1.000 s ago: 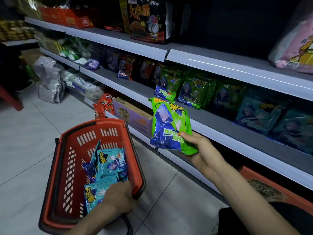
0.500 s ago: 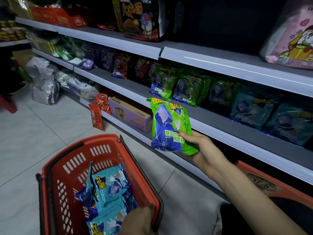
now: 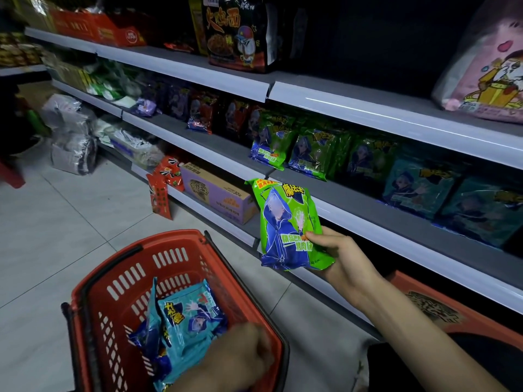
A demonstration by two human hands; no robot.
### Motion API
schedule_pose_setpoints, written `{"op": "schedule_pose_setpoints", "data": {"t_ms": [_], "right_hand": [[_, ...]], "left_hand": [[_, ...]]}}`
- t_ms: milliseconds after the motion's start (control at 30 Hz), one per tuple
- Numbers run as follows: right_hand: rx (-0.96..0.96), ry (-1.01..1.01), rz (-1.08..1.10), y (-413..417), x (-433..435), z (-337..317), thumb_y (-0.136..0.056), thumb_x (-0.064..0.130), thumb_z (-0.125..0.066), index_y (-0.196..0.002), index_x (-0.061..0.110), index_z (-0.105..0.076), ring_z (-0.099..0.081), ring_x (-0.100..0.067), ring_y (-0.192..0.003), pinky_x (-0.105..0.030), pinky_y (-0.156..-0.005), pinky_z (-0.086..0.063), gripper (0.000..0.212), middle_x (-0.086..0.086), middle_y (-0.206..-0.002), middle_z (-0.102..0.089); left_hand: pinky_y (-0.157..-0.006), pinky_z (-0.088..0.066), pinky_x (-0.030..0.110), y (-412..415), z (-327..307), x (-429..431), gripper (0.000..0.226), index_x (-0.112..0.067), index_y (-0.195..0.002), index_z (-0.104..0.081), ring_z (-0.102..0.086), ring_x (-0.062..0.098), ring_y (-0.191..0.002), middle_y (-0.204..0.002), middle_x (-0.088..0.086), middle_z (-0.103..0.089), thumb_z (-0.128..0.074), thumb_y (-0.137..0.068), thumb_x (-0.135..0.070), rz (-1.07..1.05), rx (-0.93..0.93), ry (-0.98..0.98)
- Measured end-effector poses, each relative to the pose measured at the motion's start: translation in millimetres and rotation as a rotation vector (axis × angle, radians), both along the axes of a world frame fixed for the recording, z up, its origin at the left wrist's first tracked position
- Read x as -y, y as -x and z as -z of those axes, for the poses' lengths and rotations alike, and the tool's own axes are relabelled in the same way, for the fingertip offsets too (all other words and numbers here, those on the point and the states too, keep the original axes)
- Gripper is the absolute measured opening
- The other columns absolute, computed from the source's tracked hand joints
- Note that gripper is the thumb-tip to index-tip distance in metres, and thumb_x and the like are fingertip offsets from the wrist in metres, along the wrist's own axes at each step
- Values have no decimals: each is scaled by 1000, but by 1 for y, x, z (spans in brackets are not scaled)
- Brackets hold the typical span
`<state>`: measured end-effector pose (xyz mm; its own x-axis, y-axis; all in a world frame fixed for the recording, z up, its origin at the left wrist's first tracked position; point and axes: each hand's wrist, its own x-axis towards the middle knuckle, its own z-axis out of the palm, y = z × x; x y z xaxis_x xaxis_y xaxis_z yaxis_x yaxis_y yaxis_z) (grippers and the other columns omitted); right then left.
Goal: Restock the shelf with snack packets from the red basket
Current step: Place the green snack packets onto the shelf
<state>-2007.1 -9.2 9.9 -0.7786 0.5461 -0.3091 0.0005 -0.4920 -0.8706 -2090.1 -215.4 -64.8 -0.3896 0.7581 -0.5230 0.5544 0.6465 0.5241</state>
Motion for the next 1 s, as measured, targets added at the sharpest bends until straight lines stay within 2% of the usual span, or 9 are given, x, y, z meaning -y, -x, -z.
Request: {"op": "schedule_pose_setpoints", "data": {"t_ms": [133,233,333,433,600,767,833,900,1000], "right_hand": [[13,-49,18,-4,-3,2,-94,7,-56,-130,2,-66,-69,-31,-105,-49,-104,-51,37,-19,-126,-73],[31,-139,68,-7,-4,2,-94,6,-61,-125,5,-68,-71,-32,-105,-50,-101,-53,31,-20,-123,-73],[41,-209,127,-11,-2,0,-94,5,-65,-119,8,-70,-72,-31,-99,-49,-96,-54,26,-18,-116,-76],[24,-244,145,-19,-4,-1,-93,7,-69,-120,11,-70,-73,-28,-97,-45,-93,-55,27,-14,-113,-78],[-21,-320,270,-28,-3,-9,-91,5,-75,-118,9,-65,-76,-21,-85,-25,-68,-60,29,-11,-104,-80],[305,-1129,591,-32,-6,1,-84,21,-85,-118,27,-59,-60,-12,-102,-33,-84,-52,44,7,-110,-58],[245,-1330,570,-33,1,0,-87,16,-81,-118,22,-64,-58,-11,-105,-35,-88,-50,36,7,-112,-55],[118,-1328,441,-30,14,-4,-90,17,-78,-124,22,-66,-60,-9,-112,-32,-92,-51,36,7,-119,-59],[19,-1055,219,-26,34,-11,-95,34,-73,-143,29,-56,-58,-2,-125,-22,-99,-49,50,15,-137,-58]], "left_hand": [[-66,-56,26,28,-39,-28,27,-19,-91,-72,-66,4,-67,-77,-1,-74,-52,-99,-5,-373,181,-416],[-72,-58,34,44,-75,-41,32,-21,-87,-81,-78,16,-77,-86,4,-81,-55,-106,-22,-667,530,-647],[-86,-58,42,49,-93,-44,29,-28,-101,-81,-78,21,-98,-105,0,-80,-59,-101,-46,-627,666,-773],[-92,-60,37,40,-95,-48,20,-21,-114,-76,-75,23,-105,-112,4,-79,-68,-99,-31,-524,534,-811],[-69,-57,16,34,-93,-67,20,-17,-115,-75,-75,10,-90,-108,6,-79,-70,-97,-13,-512,466,-889],[-75,-58,26,33,-87,-80,19,-17,-111,-77,-72,11,-82,-100,-2,-81,-74,-93,-12,-548,391,-987],[-84,-62,40,31,-84,-83,19,-18,-110,-77,-76,25,-92,-99,-1,-81,-76,-93,-12,-562,318,-1039],[-85,-61,47,26,-84,-84,20,-20,-111,-77,-75,28,-95,-99,-3,-81,-78,-92,-13,-554,258,-1085],[-86,-59,43,15,-86,-80,28,-26,-118,-76,-74,16,-100,-106,-6,-79,-79,-91,-18,-501,217,-1118]]}}
